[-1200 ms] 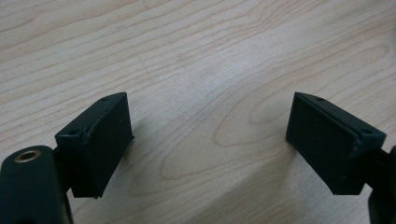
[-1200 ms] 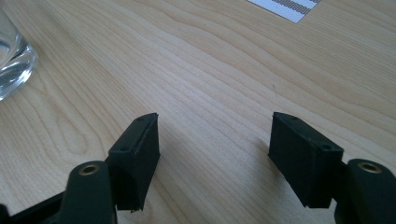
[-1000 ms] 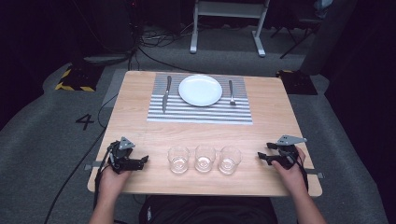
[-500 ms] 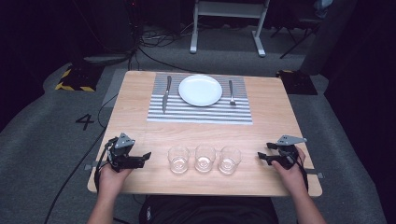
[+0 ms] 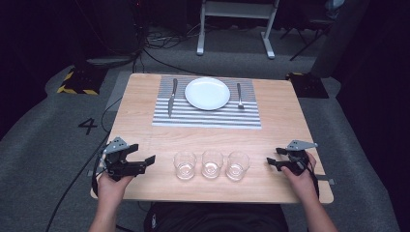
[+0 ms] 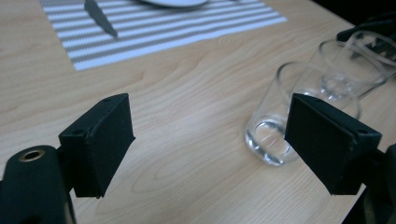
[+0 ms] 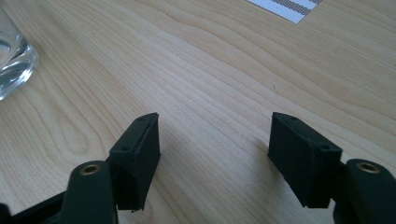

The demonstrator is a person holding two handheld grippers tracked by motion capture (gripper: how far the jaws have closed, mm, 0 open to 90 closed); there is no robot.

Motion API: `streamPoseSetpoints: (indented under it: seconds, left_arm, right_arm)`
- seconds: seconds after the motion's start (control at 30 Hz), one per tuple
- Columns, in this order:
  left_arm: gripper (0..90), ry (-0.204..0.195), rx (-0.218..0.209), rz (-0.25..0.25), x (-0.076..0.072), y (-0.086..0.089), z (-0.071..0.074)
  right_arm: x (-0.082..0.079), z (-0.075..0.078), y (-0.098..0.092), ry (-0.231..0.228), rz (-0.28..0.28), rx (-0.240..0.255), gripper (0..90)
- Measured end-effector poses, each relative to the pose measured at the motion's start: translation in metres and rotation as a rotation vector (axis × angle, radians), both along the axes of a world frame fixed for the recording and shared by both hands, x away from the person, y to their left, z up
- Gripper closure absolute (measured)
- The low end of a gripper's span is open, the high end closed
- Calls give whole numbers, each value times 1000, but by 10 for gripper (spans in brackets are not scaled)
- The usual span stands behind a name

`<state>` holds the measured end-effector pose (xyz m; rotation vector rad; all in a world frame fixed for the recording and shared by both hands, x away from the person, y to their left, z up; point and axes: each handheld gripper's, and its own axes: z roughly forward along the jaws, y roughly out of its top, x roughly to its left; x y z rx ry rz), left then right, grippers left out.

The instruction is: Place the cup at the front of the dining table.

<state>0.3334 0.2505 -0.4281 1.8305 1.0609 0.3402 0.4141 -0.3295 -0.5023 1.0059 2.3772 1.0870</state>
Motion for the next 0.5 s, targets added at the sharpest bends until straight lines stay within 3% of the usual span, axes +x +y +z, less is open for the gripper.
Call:
streamPoseSetpoints:
  seconds: [0.2, 0.37, 0.5]
  left_arm:
    - [156, -67, 24, 9, -7, -4, 9]
    - [157, -81, 14, 16, -8, -5, 11]
    - [154, -94, 11, -35, -5, -9, 12]
  right_arm:
    - [0, 0, 0, 0, -1, 0, 342]
    - [0, 0, 0, 1, 1, 0, 342]
    - [0, 0, 0, 1, -1, 2, 342]
